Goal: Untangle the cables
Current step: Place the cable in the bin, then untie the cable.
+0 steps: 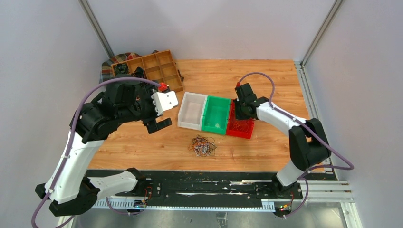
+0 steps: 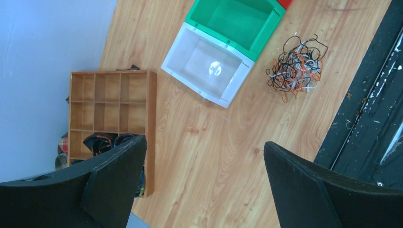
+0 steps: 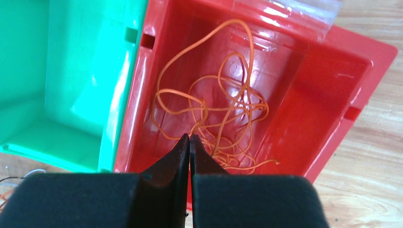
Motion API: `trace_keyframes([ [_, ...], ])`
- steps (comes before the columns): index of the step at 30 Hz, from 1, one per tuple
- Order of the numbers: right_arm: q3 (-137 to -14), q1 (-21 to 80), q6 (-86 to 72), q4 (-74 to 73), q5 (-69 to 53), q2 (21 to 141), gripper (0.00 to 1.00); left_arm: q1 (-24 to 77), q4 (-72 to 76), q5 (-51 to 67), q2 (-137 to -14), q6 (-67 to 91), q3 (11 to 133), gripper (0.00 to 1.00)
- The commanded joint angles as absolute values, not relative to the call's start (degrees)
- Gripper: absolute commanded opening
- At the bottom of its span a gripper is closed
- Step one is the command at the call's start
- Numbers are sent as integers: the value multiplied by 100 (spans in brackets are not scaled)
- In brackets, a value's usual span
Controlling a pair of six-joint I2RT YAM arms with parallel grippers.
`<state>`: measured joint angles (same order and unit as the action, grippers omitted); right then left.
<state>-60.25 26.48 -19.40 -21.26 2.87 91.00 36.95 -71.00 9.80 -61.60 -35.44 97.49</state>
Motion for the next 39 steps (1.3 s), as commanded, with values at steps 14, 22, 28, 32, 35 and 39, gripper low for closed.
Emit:
trace_keyframes([
  [14, -6581, 2735, -1698, -2335, 626, 8961, 51, 3718, -7179, 967, -6213, -3553, 9143, 98],
  [22, -6534, 2733, -1698, -2458, 647, 8629, 52, 3718, -7170, 1140, -6373, -3363, 8868, 98],
  [28, -6425, 2733, -1826, -2436, 717, 8222, 41, 3718, -7131, 1535, -6592, -3199, 8322, 98],
  [32, -6215, 2733, -1925, -2580, 674, 7763, 37, 3720, -6787, 1533, -6857, -3017, 7899, 98],
  [35, -5979, 2733, -1992, -2689, 634, 7351, 47, 3718, -6447, 1713, -7038, -2894, 7565, 98],
  [39, -5641, 2744, -2134, -2766, 512, 6805, 57, 3730, -5964, 2235, -7330, -2669, 7182, 95],
])
